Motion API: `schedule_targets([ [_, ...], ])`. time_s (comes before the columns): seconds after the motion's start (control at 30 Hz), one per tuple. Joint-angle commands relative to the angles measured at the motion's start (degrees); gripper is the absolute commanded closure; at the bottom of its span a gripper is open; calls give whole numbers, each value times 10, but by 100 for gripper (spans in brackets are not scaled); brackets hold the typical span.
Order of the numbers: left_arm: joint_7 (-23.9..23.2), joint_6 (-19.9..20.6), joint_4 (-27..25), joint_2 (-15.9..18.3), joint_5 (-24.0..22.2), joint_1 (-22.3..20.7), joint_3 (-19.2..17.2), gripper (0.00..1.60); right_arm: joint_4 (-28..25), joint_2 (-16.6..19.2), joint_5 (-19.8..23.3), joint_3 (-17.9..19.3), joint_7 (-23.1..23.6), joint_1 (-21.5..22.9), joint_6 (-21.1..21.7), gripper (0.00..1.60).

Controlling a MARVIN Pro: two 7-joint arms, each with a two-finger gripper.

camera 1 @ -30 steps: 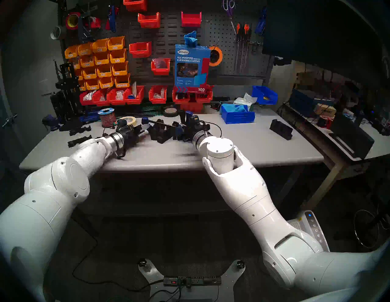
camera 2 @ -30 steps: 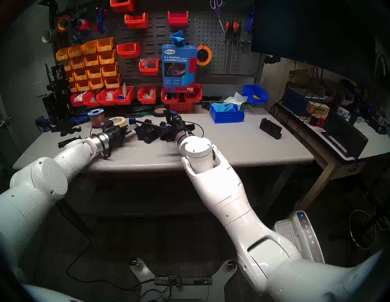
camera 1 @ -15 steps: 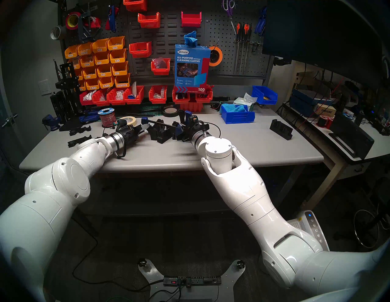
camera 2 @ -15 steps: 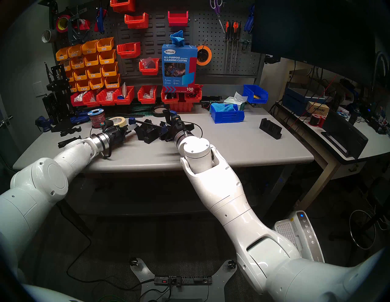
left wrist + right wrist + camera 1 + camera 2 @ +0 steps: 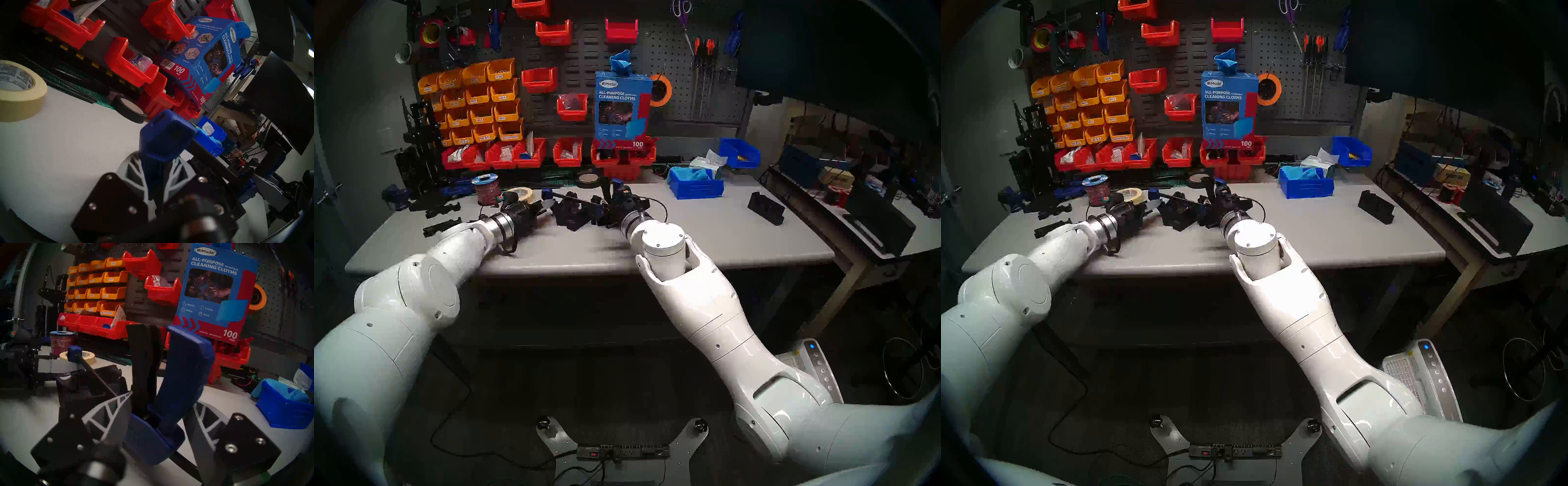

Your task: Clamp the two 3D printed pieces together with the clamp

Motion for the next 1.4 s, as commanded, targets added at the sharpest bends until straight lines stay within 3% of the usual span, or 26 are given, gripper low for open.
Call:
schedule_targets([
  [0.0, -14, -1, -4, -9, -4, -12, -3, 160, -8, -4, -2, 1, -1, 13, -6, 25],
  [0.13, -14, -2, -4, -9, -4, -11, -3, 160, -6, -5, -2, 0, -3, 14, -10, 12],
  [0.43, -16, -3, -5, -10, -1, -10, -3, 160, 1, -8, -4, 1, -6, 20, -13, 6],
  [1.37, -18, -3, -5, -11, 6, -9, -4, 160, 27, -31, -11, 4, -19, 42, -31, 0],
])
